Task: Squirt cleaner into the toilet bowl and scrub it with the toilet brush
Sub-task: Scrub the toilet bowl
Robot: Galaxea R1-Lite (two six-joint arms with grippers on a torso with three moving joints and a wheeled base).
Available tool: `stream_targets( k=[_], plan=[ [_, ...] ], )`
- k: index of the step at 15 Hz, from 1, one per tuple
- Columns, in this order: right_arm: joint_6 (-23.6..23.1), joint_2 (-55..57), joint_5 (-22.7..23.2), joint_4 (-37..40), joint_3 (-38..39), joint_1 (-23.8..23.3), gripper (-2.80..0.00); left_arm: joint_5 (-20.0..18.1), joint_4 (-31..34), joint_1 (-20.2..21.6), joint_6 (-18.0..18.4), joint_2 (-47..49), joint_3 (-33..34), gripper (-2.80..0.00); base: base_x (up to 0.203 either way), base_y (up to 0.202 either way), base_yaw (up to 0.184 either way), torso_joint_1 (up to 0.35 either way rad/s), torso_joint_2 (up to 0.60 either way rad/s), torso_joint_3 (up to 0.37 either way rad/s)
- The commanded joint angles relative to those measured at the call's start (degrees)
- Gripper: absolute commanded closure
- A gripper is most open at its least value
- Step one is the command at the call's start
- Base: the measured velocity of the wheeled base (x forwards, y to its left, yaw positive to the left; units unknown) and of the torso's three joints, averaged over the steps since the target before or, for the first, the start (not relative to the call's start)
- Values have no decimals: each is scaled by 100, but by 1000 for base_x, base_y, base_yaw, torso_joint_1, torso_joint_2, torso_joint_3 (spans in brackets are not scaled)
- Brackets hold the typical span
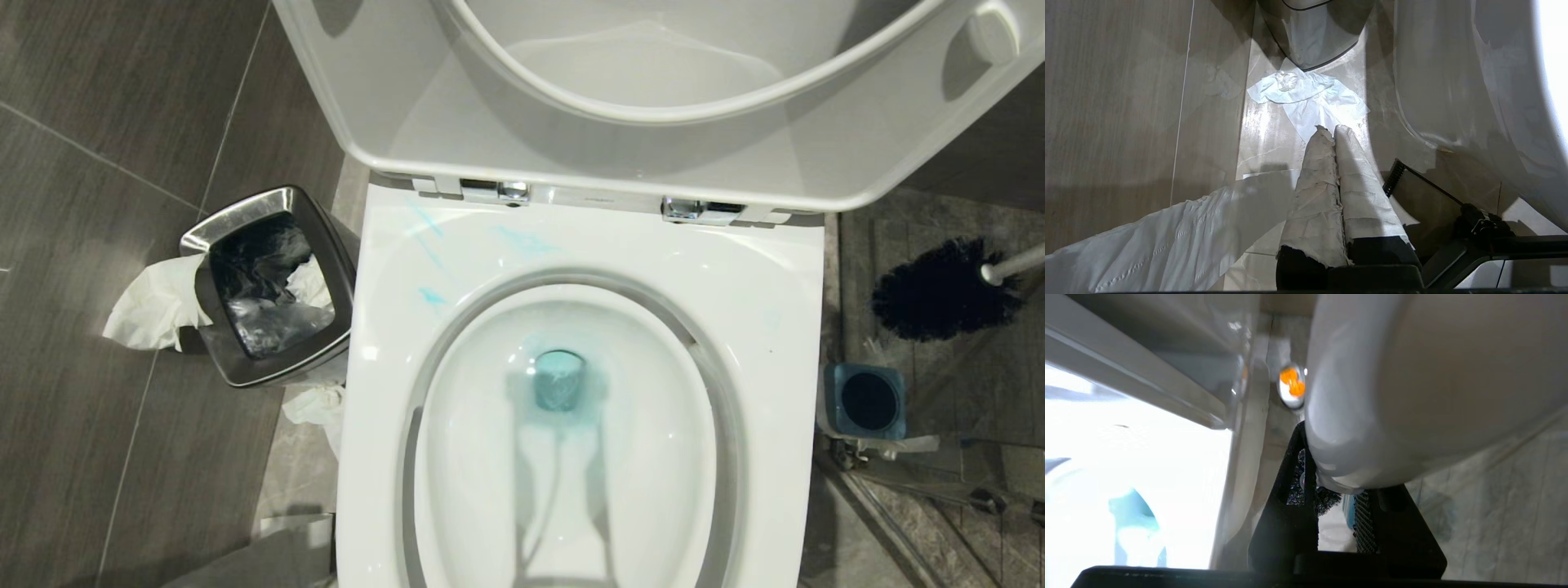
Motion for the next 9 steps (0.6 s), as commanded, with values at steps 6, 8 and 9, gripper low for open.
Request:
stream_targets(
  k=[6,8,9],
  plan=[
    [26,19,184,1584,-1512,0,0,0,3,-4,2,9,11,0,0,0,0,0,0,0],
    [26,10,184,1593,-1545,0,0,0,4,-2,-7,9,9,0,0,0,0,0,0,0],
    [26,11,184,1593,-1556,0,0,0,4,-2,-7,9,17,0,0,0,0,0,0,0]
  ],
)
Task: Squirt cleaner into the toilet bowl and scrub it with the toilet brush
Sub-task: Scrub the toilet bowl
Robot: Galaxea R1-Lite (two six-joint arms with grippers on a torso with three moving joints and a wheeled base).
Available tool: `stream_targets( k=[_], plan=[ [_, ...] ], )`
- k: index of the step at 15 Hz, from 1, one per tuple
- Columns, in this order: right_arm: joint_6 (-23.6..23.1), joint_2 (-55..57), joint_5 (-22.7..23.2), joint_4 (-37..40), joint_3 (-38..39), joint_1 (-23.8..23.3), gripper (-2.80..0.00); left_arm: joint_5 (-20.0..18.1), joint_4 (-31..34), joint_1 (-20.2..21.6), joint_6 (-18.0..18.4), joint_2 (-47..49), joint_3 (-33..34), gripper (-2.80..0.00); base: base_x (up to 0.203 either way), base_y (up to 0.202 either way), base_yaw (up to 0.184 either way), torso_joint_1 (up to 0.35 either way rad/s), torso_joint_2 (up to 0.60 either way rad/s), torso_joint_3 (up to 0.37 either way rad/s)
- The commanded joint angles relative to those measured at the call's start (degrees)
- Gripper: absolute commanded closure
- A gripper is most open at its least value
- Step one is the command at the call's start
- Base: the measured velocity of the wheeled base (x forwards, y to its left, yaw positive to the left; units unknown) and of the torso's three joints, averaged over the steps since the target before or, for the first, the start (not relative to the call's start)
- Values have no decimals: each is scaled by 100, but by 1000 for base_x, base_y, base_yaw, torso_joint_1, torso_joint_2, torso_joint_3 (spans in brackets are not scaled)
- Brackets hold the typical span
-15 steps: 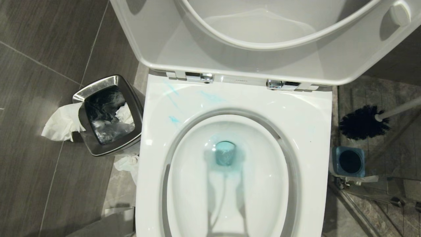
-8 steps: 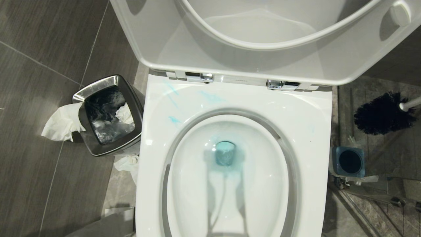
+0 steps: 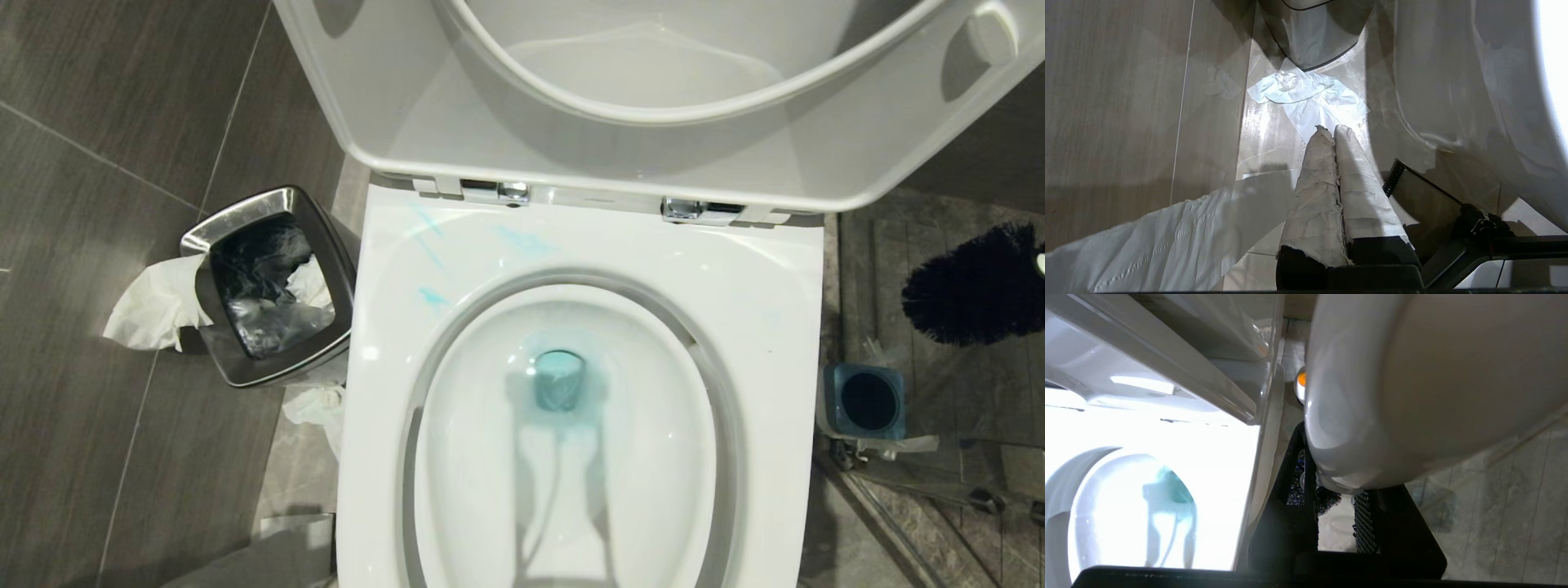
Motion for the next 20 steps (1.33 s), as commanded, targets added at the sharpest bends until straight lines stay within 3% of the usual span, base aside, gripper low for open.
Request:
stream_targets(
  k=[1,11,16,20],
  plan=[
    [5,-10,10,22,-42,0,0,0,0,0,-4,9,10,0,0,0,0,1,2,92],
    [5,52,33,39,42,0,0,-8,0,-5,5,5,14,0,0,0,0,3,3,188],
    [5,387,297,16,-2,34,0,-8,-9,0,14,9,9,0,0,0,0,0,2,200],
    [-4,867,280,18,-221,532,0,0,-9,0,5,9,9,0,0,0,0,3,0,200]
  ],
)
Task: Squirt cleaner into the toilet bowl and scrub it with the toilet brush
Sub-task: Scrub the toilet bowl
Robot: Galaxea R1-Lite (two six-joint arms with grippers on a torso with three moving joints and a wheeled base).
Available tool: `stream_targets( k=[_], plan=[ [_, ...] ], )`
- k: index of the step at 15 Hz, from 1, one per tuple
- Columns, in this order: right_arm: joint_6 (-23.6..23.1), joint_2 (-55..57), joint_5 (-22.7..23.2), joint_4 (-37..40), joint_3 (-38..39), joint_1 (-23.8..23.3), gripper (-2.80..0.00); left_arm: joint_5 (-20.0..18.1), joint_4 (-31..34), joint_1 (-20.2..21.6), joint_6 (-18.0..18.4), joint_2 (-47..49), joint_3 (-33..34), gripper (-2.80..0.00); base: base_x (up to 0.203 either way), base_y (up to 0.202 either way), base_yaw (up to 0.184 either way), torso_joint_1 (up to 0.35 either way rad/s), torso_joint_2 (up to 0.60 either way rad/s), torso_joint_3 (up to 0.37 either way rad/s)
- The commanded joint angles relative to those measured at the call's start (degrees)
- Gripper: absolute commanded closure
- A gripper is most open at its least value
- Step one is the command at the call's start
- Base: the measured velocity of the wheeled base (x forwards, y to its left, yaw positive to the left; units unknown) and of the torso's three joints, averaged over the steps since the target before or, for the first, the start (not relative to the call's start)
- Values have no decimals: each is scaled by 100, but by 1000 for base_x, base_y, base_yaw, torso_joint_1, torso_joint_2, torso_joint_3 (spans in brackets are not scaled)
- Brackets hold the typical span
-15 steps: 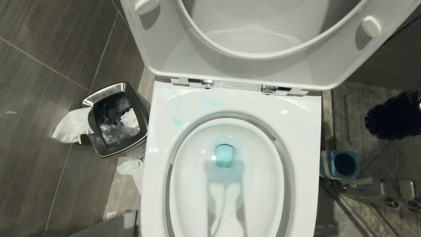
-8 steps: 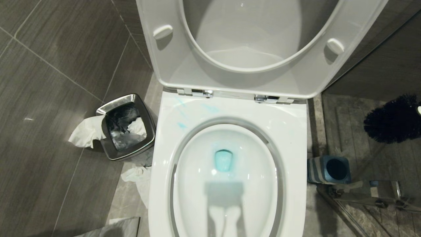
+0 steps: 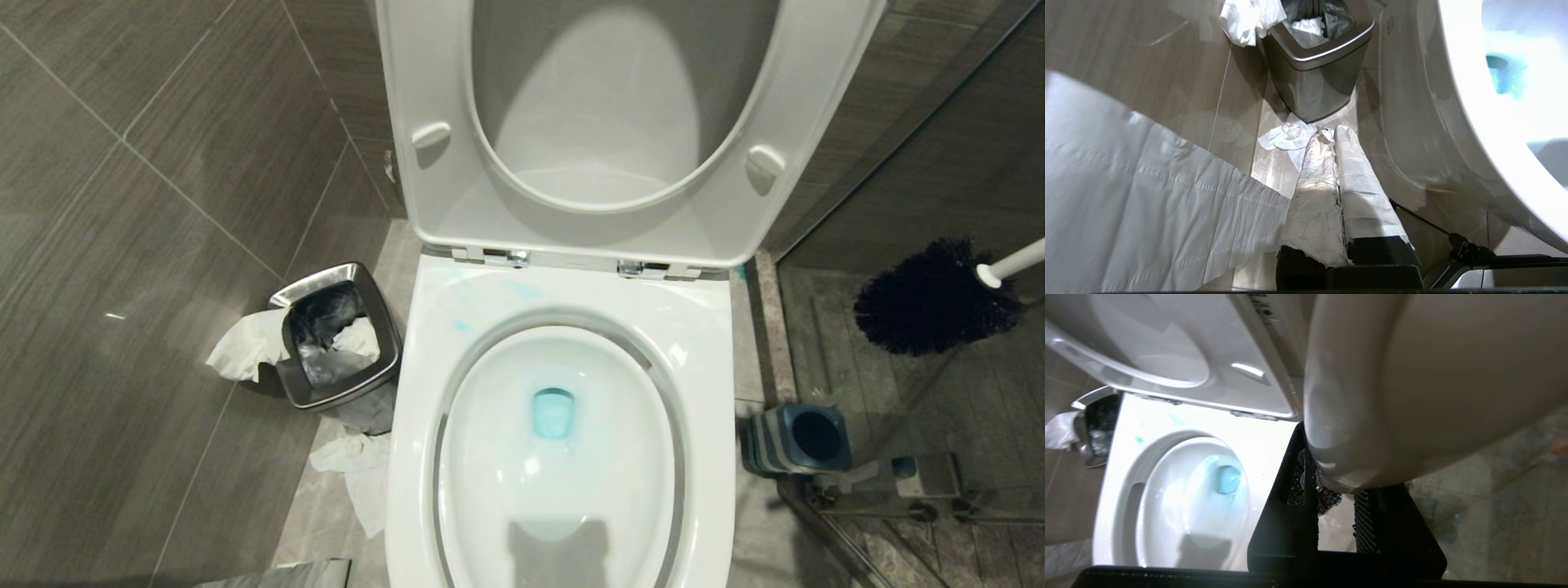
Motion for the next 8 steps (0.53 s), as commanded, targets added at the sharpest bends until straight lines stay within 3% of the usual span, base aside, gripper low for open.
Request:
stream_targets(
  k=[1,3,5,8],
  plan=[
    [2,338,-19,32,-39,241,0,-3,3,-2,-2,9,17,0,0,0,0,7,3,193],
    [2,426,-127,33,-14,405,0,-5,-2,-2,-2,9,9,0,0,0,0,-1,0,200],
    [3,547,-481,33,-13,900,0,-13,6,-2,34,9,9,0,0,0,0,2,1,202],
    [128,763,-1631,26,-7,2385,0,-23,6,-2,77,9,10,0,0,0,0,-2,1,200]
  ],
)
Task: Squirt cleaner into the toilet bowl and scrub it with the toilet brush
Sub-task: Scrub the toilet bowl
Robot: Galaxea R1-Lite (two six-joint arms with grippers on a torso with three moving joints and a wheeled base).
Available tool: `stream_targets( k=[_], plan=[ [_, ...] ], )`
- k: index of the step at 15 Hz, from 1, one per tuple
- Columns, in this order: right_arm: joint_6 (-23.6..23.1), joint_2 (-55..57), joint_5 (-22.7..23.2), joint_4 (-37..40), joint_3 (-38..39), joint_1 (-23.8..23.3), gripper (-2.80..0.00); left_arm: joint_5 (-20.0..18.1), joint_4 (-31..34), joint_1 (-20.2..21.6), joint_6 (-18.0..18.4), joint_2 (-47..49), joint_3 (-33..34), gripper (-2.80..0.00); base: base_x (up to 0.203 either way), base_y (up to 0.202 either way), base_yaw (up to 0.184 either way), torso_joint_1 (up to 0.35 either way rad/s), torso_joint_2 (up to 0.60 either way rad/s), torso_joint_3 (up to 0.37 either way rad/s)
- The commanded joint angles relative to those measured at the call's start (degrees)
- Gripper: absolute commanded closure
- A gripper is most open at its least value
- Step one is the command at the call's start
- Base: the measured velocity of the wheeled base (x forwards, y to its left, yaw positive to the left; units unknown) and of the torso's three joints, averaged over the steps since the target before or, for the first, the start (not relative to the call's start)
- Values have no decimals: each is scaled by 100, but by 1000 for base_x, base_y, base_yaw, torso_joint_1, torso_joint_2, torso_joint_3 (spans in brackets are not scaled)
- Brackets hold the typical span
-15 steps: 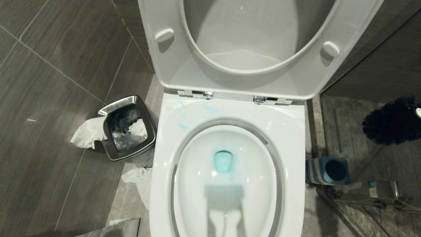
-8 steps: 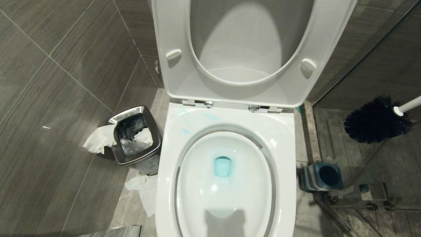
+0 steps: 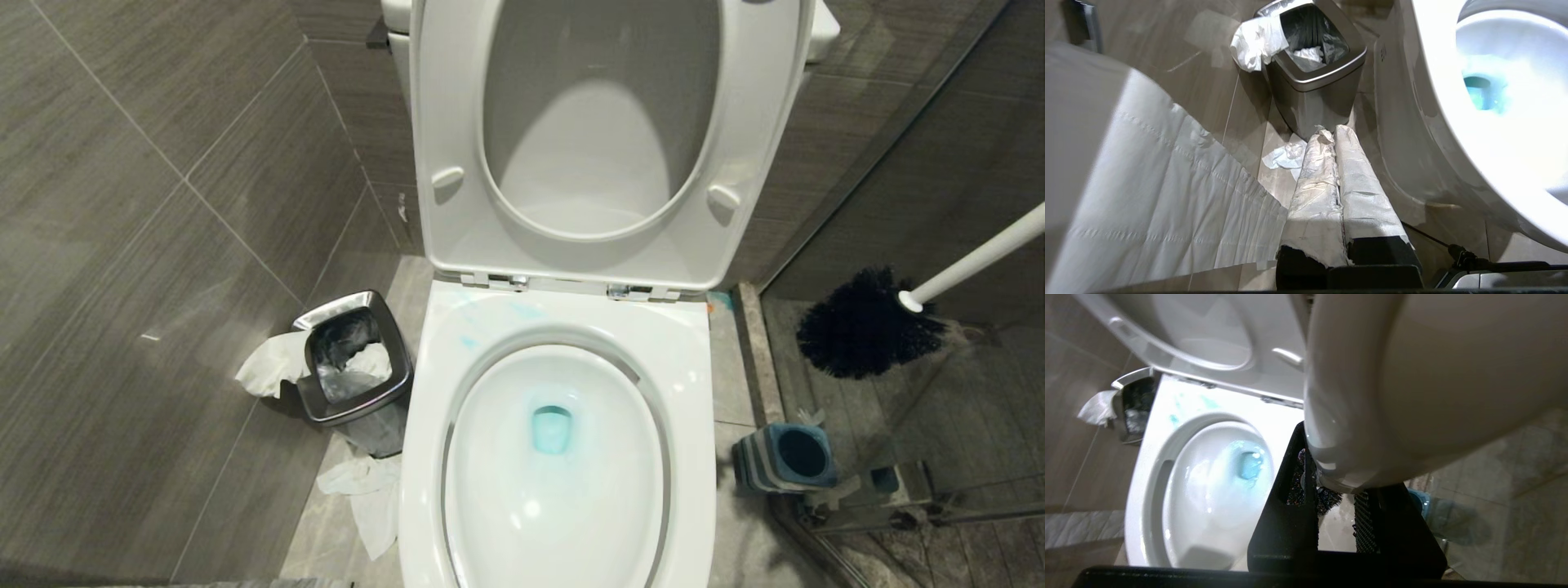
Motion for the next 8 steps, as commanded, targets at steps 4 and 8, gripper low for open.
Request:
stream_targets(
  k=[4,8],
  plan=[
    [514,641,-1956,5,53,2476,0,2,19,0,-17,9,18,0,0,0,0,4,5,205],
    [841,1184,-2636,-185,85,3225,0,11,19,0,-17,9,15,0,0,0,0,3,5,203]
  ],
)
